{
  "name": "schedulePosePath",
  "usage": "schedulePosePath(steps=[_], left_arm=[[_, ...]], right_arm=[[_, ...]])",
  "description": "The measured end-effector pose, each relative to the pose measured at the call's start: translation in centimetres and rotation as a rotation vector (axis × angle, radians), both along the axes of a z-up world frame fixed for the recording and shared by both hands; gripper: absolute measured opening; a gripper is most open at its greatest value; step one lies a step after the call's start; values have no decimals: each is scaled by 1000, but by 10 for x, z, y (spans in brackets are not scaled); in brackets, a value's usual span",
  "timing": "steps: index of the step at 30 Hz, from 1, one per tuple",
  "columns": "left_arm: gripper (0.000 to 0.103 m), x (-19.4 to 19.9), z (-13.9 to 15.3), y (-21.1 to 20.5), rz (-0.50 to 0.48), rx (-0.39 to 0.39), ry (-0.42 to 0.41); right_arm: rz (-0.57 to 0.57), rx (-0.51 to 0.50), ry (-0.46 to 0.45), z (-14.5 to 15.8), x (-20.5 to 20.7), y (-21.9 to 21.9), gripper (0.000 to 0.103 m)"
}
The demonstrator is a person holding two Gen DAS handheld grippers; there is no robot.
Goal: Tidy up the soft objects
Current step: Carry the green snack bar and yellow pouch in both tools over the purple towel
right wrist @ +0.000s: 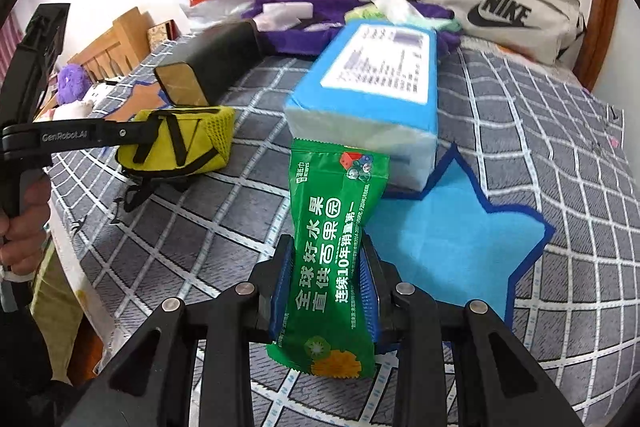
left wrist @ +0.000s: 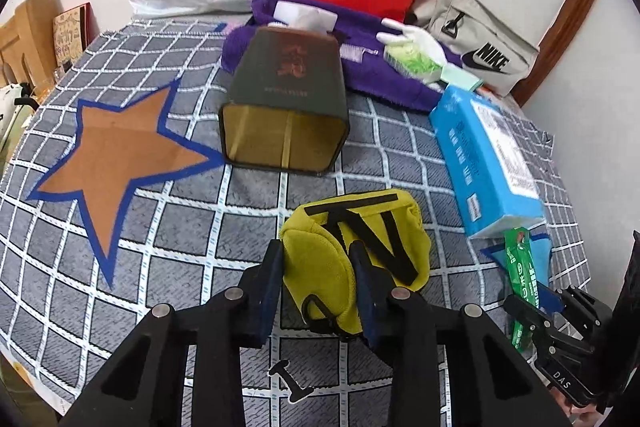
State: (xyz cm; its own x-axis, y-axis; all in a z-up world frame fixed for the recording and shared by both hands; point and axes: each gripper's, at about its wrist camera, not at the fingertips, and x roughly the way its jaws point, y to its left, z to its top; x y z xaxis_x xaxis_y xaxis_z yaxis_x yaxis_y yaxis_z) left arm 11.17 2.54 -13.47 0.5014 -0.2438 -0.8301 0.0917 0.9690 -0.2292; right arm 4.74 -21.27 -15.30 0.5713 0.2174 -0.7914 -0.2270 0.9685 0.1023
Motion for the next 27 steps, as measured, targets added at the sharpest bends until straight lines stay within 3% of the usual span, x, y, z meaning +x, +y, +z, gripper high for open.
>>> schedulePosePath(steps=[12,27], left_arm=[[31,-4,33,6,-4,-17,-47],[31,35,87,11,23,-10,-127]], right_arm=[[17,28,-65,39,-1,3,31],[-2,60,-133,90,46,-5,31]])
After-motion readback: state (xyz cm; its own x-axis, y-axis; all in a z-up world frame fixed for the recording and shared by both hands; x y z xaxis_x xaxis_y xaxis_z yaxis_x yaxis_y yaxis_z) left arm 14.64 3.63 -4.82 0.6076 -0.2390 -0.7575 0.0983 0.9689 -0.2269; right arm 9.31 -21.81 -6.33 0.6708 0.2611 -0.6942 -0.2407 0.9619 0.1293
